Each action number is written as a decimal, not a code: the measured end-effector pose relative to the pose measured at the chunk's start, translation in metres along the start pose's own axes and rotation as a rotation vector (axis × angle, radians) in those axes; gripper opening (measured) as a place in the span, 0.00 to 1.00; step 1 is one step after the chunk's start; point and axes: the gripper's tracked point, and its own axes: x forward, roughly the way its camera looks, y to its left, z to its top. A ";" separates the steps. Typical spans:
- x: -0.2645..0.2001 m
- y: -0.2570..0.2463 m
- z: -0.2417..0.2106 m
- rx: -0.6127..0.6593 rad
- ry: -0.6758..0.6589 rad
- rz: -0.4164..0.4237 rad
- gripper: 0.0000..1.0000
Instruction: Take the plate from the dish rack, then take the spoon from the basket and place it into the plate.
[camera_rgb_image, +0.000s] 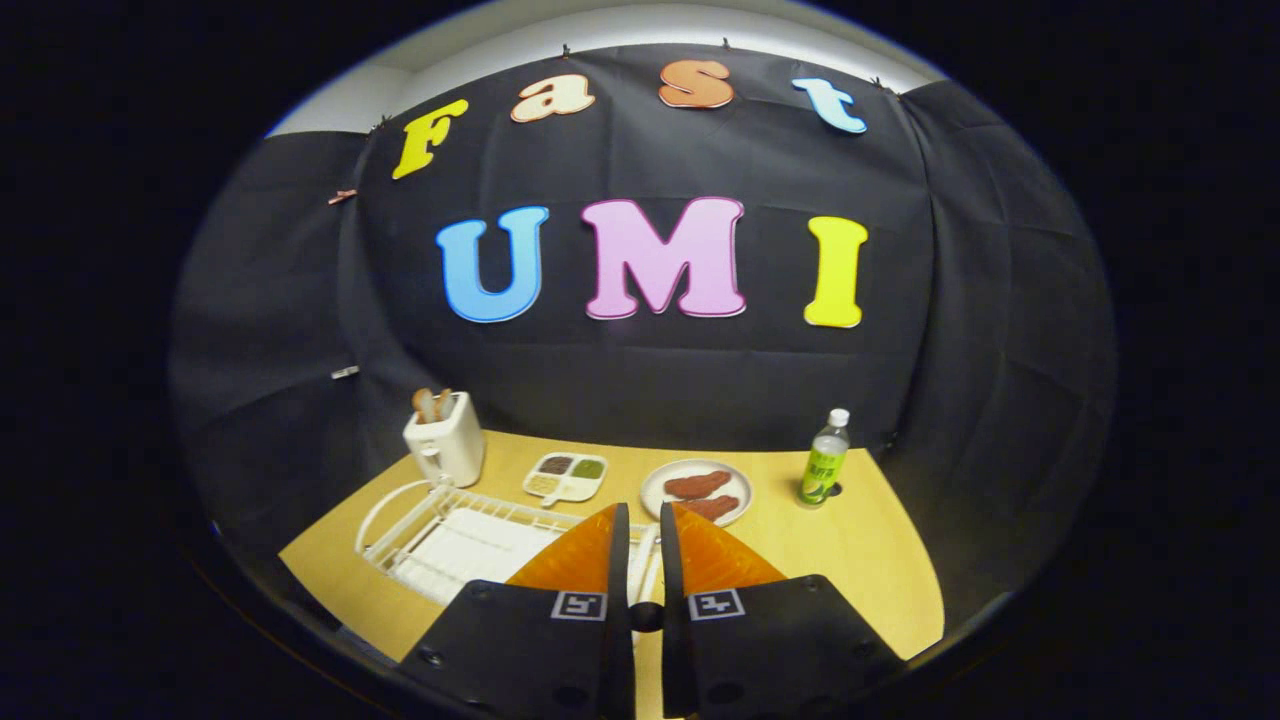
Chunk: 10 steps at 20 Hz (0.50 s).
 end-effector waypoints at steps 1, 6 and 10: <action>-0.006 0.021 -0.007 0.010 0.018 0.046 0.15; -0.013 0.106 -0.078 0.037 0.131 0.207 0.15; 0.003 0.142 -0.142 0.016 0.202 0.255 0.15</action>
